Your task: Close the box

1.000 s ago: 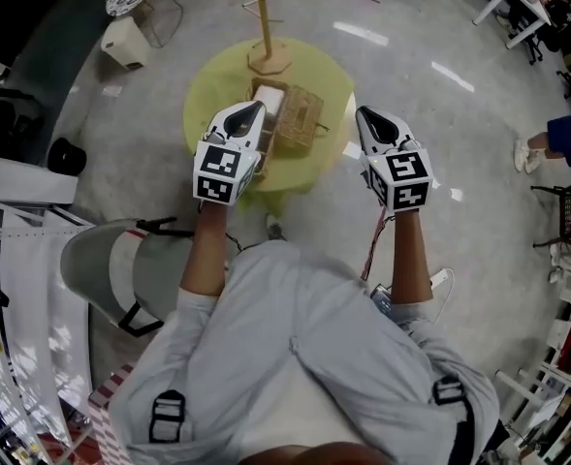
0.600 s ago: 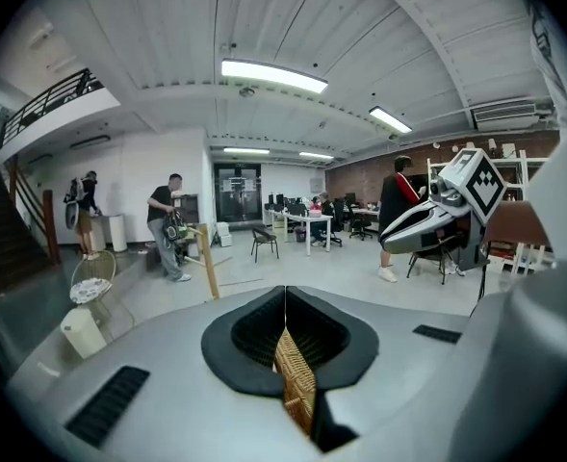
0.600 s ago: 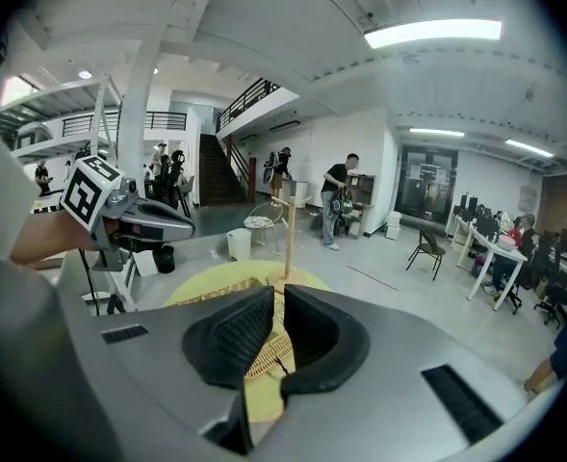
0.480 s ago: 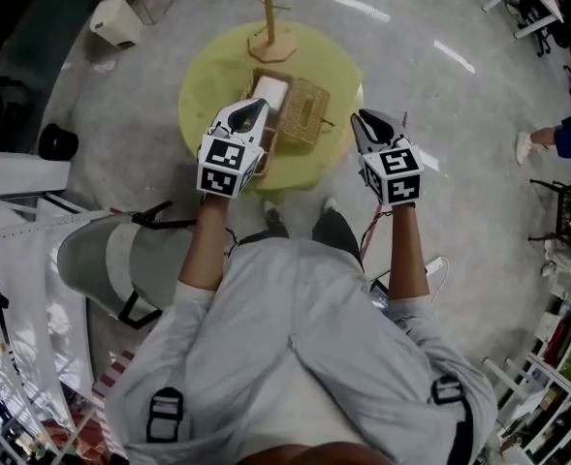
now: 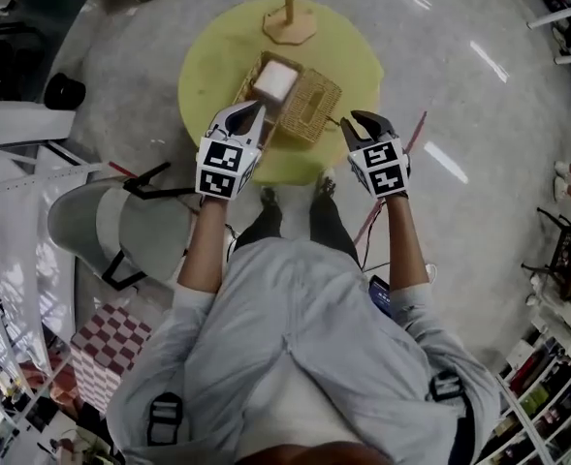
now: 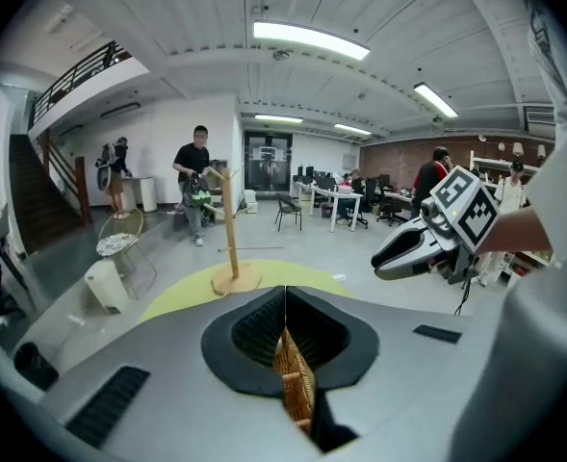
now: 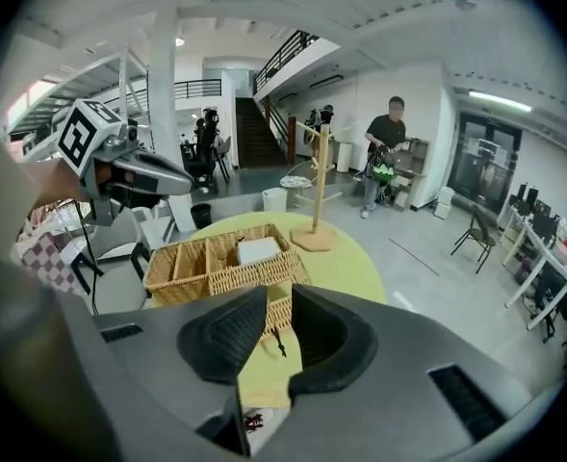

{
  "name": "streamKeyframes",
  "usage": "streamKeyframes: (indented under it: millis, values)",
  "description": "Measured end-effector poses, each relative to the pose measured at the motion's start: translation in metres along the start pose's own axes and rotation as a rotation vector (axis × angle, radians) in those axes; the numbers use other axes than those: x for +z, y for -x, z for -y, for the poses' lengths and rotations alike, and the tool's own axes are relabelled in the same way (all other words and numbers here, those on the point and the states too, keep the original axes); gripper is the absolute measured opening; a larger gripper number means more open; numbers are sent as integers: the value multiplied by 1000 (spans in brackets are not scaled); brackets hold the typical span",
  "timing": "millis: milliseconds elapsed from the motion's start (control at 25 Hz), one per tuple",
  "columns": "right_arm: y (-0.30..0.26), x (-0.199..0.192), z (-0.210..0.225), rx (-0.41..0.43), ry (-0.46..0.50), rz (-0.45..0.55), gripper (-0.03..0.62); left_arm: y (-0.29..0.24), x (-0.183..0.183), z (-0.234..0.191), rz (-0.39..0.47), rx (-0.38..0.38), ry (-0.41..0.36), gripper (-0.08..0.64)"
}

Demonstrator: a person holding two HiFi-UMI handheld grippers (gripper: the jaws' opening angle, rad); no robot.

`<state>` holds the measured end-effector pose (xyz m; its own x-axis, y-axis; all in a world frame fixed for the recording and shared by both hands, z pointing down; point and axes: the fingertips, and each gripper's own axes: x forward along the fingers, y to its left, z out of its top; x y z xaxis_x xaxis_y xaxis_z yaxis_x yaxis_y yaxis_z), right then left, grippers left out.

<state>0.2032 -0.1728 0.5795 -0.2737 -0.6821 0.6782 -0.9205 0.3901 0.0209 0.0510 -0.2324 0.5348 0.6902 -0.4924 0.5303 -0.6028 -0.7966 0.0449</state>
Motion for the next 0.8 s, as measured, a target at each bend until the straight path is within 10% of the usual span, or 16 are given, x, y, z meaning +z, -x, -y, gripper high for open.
streamKeyframes:
  millis: [800]
  values:
    - [-110, -124, 8, 172, 187, -319, 109, -43, -61, 7, -159, 70, 102, 29]
